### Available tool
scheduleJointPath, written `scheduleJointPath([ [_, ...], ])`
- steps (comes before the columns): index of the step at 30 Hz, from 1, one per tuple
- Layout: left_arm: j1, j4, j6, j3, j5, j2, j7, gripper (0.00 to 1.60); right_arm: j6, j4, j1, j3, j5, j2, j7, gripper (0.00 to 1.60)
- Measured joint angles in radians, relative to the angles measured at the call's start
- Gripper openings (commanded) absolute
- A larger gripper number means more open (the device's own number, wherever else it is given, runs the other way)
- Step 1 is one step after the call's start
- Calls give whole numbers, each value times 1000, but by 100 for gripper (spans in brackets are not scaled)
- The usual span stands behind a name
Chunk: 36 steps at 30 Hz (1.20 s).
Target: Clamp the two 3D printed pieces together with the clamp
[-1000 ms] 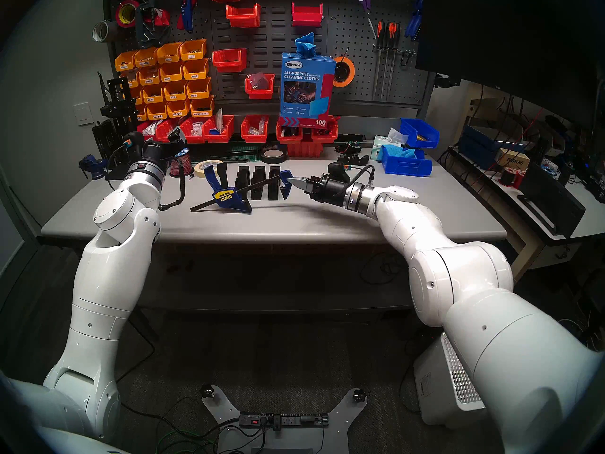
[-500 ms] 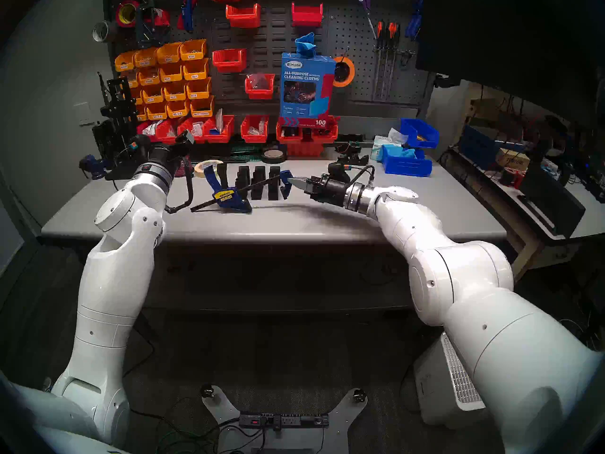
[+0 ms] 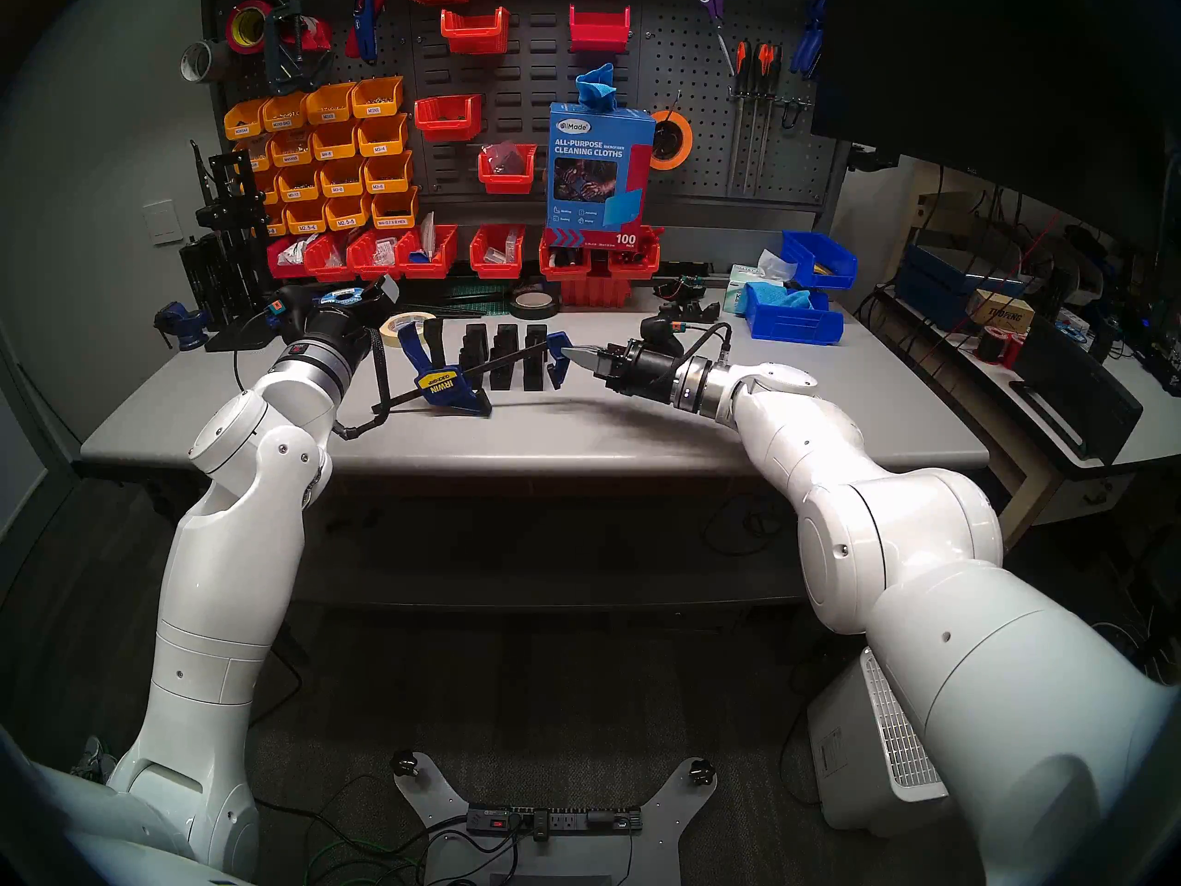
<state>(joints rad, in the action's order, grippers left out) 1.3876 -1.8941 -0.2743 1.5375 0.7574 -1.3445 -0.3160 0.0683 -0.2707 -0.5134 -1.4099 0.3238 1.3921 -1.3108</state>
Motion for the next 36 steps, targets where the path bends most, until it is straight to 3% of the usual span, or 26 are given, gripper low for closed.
scheduleJointPath([
  [20, 36, 28, 1, -1, 51, 39, 122, 160, 6, 11, 6, -1, -2, 1, -3, 0],
  [36, 44, 81, 5, -29, 46, 60, 167, 160, 10, 20, 10, -3, -3, 2, -6, 0],
])
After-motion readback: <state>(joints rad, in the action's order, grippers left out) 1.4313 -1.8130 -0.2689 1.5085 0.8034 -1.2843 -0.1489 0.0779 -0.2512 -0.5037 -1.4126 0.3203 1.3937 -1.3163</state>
